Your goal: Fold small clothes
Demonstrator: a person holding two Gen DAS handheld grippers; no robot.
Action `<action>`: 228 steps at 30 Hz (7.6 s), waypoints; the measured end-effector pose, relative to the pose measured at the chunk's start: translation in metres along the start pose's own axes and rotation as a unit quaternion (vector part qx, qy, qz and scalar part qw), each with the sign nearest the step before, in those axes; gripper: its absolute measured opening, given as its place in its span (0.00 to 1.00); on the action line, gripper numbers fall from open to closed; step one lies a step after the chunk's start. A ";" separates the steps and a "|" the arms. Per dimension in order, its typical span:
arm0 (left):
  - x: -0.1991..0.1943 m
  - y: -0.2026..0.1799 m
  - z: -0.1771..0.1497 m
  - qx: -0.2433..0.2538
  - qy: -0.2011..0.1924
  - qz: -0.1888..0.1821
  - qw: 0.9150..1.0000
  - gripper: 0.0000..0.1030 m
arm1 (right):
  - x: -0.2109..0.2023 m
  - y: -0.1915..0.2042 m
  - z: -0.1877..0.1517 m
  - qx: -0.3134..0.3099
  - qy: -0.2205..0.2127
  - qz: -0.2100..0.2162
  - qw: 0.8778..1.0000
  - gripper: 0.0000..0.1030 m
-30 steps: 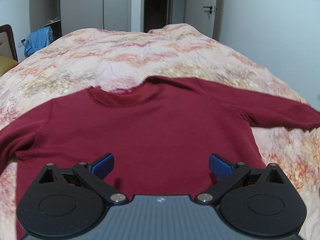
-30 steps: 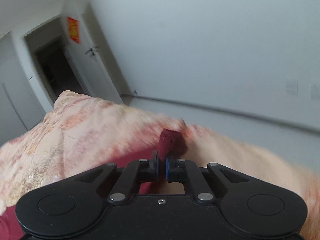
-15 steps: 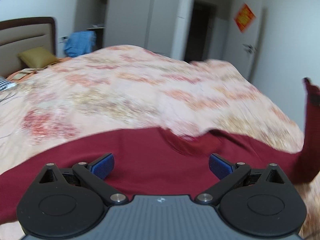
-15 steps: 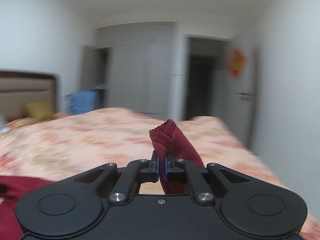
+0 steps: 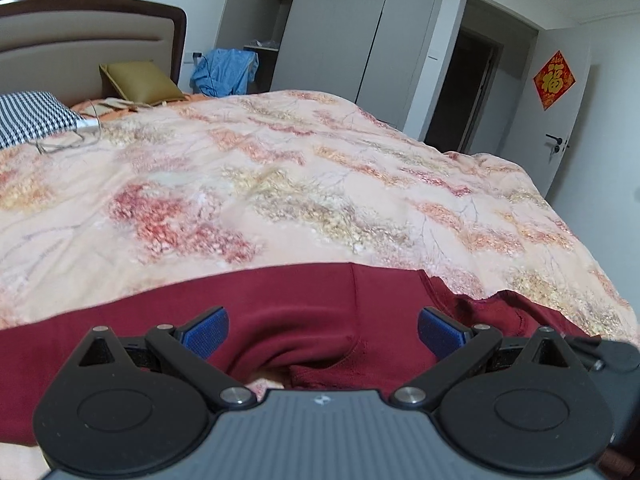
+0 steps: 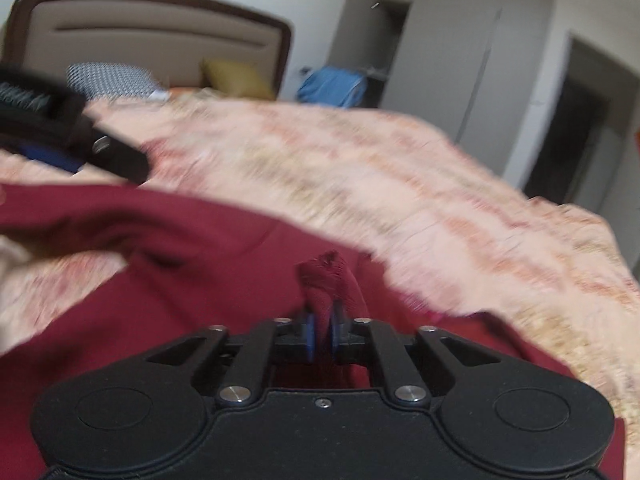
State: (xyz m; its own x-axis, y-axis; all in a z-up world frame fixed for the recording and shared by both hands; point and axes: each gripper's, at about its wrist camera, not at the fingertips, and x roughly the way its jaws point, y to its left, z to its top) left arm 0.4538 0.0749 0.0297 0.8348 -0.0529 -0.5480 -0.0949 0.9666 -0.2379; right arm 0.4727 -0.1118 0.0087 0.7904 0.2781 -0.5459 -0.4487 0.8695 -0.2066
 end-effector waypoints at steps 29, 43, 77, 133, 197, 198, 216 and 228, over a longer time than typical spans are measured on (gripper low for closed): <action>0.093 -0.081 -0.083 0.099 0.048 0.023 0.994 1.00 | -0.089 -0.249 -0.141 0.343 -0.011 -0.115 0.932 0.06; 0.094 -0.081 -0.085 0.106 0.043 0.026 0.993 1.00 | -0.156 -0.218 -0.176 0.287 0.007 -0.128 0.949 0.36; -0.101 -0.001 -0.121 0.109 0.058 -0.027 0.992 1.00 | -0.275 -0.033 -0.204 0.250 0.000 -0.024 0.968 0.93; -0.220 0.099 -0.183 -0.090 0.036 -0.009 0.995 0.91 | -0.334 0.028 -0.214 0.197 -0.001 -0.066 0.978 0.79; -0.092 -0.120 -0.056 0.157 -0.041 -0.155 0.975 0.05 | -0.269 -0.013 -0.214 0.262 -0.049 -0.054 0.962 0.99; -0.080 -0.123 -0.064 0.158 -0.026 -0.157 0.975 0.05 | -0.272 -0.016 -0.218 0.263 -0.046 -0.056 0.962 0.99; -0.085 -0.102 -0.130 0.181 0.062 -0.190 0.963 0.83 | -0.271 -0.028 -0.227 0.289 -0.039 -0.040 0.956 0.99; -0.093 0.017 -0.124 0.218 0.027 0.023 0.975 0.92 | -0.230 -0.037 -0.173 0.278 -0.054 0.018 0.959 0.96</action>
State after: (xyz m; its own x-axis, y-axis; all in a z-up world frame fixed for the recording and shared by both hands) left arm 0.3076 0.0647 -0.0228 0.8044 -0.0077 -0.5941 0.1170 0.9824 0.1456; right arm 0.2353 -0.2788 0.0011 0.8309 0.3267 -0.4505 -0.2087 0.9334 0.2919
